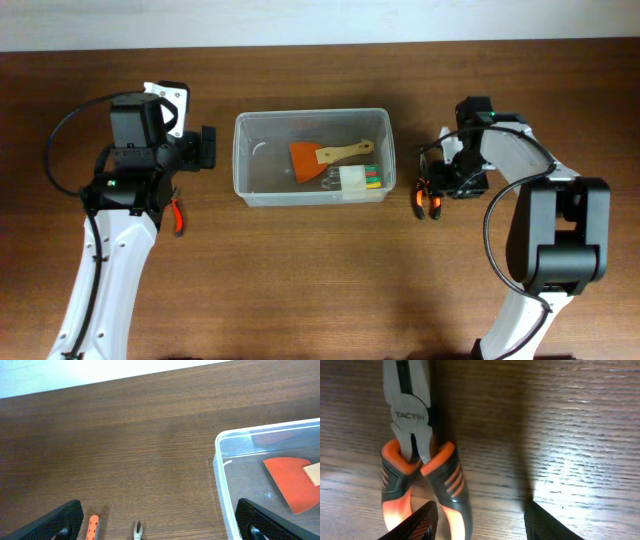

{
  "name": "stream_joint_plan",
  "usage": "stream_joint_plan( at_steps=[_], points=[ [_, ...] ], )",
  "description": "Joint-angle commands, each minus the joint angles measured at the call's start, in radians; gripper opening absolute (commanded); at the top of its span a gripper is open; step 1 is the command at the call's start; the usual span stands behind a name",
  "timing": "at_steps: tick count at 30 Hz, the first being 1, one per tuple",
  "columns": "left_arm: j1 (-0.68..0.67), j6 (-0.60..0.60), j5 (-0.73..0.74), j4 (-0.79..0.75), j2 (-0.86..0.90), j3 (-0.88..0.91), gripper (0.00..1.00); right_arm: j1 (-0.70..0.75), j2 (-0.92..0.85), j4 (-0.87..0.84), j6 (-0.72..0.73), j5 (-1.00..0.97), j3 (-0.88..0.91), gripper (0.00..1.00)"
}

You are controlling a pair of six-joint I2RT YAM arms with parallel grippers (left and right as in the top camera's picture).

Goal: Pack container
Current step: 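Lower the right gripper onto the orange-black pliers handles and grasp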

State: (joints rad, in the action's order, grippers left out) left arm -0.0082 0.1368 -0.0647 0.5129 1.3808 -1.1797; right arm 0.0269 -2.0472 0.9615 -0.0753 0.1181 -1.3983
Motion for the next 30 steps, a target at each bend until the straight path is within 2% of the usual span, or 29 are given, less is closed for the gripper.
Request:
stream_joint_plan(
  at_steps=[1,6,26,30],
  points=[
    [0.001,-0.009,-0.011,-0.003,0.005,-0.02,0.99,-0.007,0.055,-0.013,0.001,0.002,0.004,0.56],
    [0.001,-0.009,-0.011,-0.003,0.005,-0.02,0.99,-0.007,0.098,-0.026,0.002,0.002,0.003,0.56],
    [0.001,-0.009,-0.011,-0.003,0.005,-0.02,0.99,-0.024,0.042,-0.069,0.003,-0.003,0.029,0.56],
    [0.001,-0.009,-0.011,-0.003,0.005,-0.02,0.99,-0.039,0.042,-0.089,0.006,-0.053,0.05,0.56]
  ],
)
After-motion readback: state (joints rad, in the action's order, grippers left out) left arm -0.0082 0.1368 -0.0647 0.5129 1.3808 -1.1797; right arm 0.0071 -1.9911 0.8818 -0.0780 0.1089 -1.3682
